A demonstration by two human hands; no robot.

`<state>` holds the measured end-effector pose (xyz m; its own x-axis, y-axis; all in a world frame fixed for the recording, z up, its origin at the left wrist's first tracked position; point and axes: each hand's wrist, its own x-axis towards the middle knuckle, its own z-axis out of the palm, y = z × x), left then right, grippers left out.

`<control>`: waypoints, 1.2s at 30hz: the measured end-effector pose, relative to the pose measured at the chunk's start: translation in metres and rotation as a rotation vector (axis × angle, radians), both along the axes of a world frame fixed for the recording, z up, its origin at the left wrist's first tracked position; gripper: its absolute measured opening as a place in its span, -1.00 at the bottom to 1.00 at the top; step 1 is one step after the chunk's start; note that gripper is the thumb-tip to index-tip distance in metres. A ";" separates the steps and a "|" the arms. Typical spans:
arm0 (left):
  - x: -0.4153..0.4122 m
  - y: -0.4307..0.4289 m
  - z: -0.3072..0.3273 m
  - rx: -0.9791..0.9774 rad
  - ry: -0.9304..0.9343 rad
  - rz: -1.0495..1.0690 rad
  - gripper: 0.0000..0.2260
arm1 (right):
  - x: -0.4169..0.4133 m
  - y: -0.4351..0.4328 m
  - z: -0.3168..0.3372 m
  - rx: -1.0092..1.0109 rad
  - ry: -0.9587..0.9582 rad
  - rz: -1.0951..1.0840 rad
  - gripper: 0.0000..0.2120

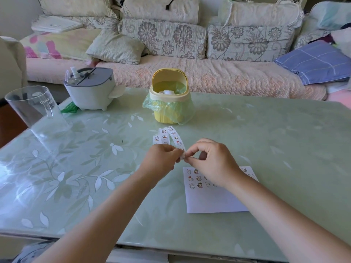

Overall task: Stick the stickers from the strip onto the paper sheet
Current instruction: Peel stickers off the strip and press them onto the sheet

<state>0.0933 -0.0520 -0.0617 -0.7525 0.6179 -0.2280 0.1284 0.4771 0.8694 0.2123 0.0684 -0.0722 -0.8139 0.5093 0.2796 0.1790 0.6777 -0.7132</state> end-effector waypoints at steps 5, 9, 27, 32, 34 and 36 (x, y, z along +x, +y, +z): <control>0.005 0.007 -0.008 -0.155 0.383 -0.079 -0.70 | 0.009 0.010 0.004 -0.259 -0.070 -0.080 -0.90; 0.016 0.015 -0.011 -0.341 0.597 -0.195 -0.59 | 0.025 0.020 0.005 -0.369 -0.125 -0.115 -0.94; 0.064 0.036 -0.048 -0.118 0.877 -0.766 -0.58 | 0.092 0.059 -0.008 -0.485 -0.353 -0.225 -0.95; 0.065 0.039 -0.049 -0.124 0.891 -0.759 -0.55 | 0.095 0.065 -0.009 -0.445 -0.415 -0.225 -0.97; 0.065 0.040 -0.050 -0.120 0.878 -0.756 -0.55 | 0.094 0.066 -0.009 -0.428 -0.437 -0.219 -0.96; 0.065 0.040 -0.051 -0.135 0.868 -0.751 -0.55 | 0.092 0.066 -0.010 -0.413 -0.456 -0.214 -0.95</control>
